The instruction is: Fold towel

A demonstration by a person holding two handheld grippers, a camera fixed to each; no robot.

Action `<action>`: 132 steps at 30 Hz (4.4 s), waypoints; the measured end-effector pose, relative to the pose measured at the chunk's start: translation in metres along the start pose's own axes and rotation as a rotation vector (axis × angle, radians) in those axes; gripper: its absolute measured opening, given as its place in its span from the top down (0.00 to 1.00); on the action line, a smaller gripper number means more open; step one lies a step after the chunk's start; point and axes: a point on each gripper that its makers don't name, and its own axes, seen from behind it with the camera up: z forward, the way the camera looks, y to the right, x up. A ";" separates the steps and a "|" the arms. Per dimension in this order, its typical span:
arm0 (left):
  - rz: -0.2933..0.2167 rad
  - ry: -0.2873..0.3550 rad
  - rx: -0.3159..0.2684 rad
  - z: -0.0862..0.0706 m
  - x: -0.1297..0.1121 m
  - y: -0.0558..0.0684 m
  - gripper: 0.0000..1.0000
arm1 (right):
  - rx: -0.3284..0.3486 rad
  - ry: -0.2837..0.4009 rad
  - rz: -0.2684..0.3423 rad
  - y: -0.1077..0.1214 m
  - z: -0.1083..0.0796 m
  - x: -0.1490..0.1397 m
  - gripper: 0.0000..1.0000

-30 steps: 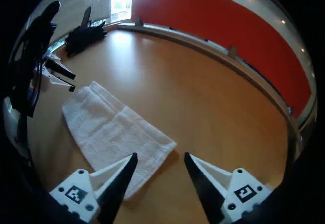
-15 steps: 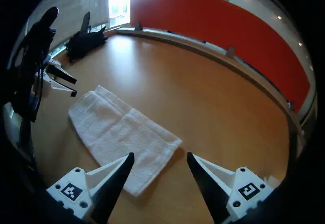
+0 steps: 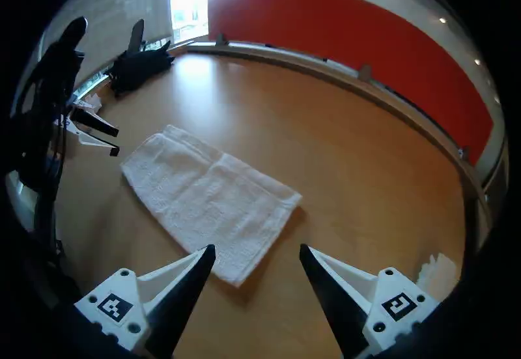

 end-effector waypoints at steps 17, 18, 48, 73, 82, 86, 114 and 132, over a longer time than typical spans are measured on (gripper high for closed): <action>-0.033 -0.002 0.040 -0.014 -0.019 -0.007 0.07 | 0.018 -0.020 -0.024 -0.007 -0.001 -0.016 0.00; -0.035 -0.001 0.044 -0.015 -0.020 -0.007 0.07 | 0.020 -0.022 -0.027 -0.008 -0.001 -0.017 0.00; -0.131 -0.001 0.129 -0.051 -0.055 -0.036 0.07 | 0.099 -0.108 -0.143 -0.015 0.013 -0.049 0.31; -0.146 -0.010 0.141 -0.054 -0.061 -0.048 0.07 | 0.128 -0.105 -0.166 -0.016 0.007 -0.039 0.96; -0.144 -0.007 0.142 -0.054 -0.058 -0.049 0.07 | 0.084 -0.063 -0.193 -0.002 -0.012 -0.014 0.96; -0.145 -0.001 0.140 -0.054 -0.056 -0.048 0.07 | 0.058 -0.038 -0.207 0.007 -0.023 -0.002 0.96; -0.135 0.018 0.136 -0.056 -0.044 -0.044 0.07 | -0.047 0.078 -0.263 0.049 -0.078 0.057 0.96; -0.129 0.030 0.121 -0.060 -0.041 -0.035 0.07 | 0.039 0.098 -0.329 0.002 -0.063 0.068 0.96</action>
